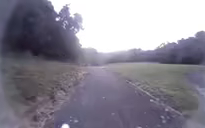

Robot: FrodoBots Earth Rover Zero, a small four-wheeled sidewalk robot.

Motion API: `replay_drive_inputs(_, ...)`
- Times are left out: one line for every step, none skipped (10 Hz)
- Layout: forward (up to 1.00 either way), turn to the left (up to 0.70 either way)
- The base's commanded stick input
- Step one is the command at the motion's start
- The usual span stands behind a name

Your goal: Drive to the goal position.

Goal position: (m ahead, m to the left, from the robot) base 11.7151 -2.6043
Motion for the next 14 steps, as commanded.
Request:
replay_drive_inputs(0.70, 0.00)
replay_drive_inputs(0.70, 0.00)
replay_drive_inputs(0.70, 0.00)
replay_drive_inputs(0.70, 0.00)
replay_drive_inputs(0.70, 0.00)
replay_drive_inputs(0.70, 0.00)
replay_drive_inputs(0.70, 0.00)
replay_drive_inputs(0.70, 0.00)
replay_drive_inputs(0.70, 0.00)
replay_drive_inputs(0.70, 0.00)
replay_drive_inputs(0.70, 0.00)
replay_drive_inputs(0.70, -0.31)
replay_drive_inputs(0.70, -0.13)
replay_drive_inputs(0.70, 0.00)
